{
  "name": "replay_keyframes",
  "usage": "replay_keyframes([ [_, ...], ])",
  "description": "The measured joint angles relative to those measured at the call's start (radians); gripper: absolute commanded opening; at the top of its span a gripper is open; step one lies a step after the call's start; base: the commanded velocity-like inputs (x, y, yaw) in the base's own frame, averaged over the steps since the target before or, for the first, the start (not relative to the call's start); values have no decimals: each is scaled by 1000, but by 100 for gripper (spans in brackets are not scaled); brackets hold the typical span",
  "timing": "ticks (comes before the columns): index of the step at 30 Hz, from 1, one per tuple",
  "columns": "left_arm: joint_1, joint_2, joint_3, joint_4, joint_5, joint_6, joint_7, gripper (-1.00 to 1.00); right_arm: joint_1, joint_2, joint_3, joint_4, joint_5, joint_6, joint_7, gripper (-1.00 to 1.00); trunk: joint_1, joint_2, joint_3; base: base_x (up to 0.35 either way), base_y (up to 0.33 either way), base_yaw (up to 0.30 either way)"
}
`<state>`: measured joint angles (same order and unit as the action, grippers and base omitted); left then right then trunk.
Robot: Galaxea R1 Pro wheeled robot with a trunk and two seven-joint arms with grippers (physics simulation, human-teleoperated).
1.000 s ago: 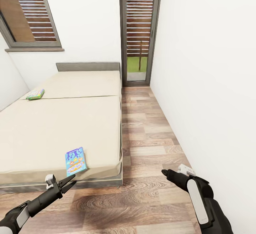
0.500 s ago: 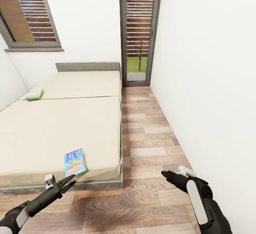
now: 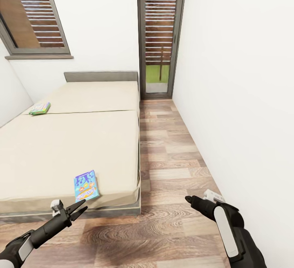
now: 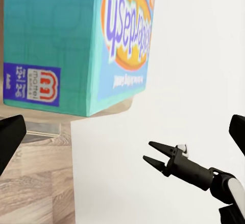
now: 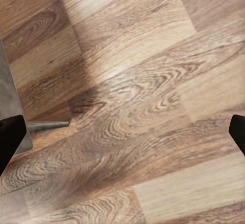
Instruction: Put all the toys in the child's room - the three board games (two on the bed and one on the table), the two jigsaw puzzles on the table, and the tennis ball on the table - inside the toy box on the table in the child's room.
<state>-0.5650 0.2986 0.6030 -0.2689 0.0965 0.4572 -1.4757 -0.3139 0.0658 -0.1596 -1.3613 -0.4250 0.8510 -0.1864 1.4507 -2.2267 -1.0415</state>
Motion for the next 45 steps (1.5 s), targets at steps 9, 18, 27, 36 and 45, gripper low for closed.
replay_keyframes([
  [9, -1, 3, 0, 0, 0, 0, -11, 100, -1, 1, 0, 4, 0, -1, 0, 100, 0, 0, 0, 0, 23, 0],
  [18, 1, 7, 0, 0, 0, 1, -38, 100, -2, 2, 0, 5, 0, -1, 0, 100, 0, 0, 0, 0, 1, 0],
  [27, 1, 10, 3, 0, -1, 4, -41, 100, -5, 7, 2, 4, 2, -1, 0, 100, 0, 0, 0, 24, 8, 0],
  [36, 3, 12, 6, 0, -1, 3, -41, 100, -7, 2, 3, 3, 2, 0, 1, 100, 0, 0, 0, 61, 35, 0],
  [45, 4, 14, 8, 0, -1, 4, -41, 100, -8, 4, 3, 5, 1, 0, 1, 100, 0, 0, 0, 4, 4, 0],
])
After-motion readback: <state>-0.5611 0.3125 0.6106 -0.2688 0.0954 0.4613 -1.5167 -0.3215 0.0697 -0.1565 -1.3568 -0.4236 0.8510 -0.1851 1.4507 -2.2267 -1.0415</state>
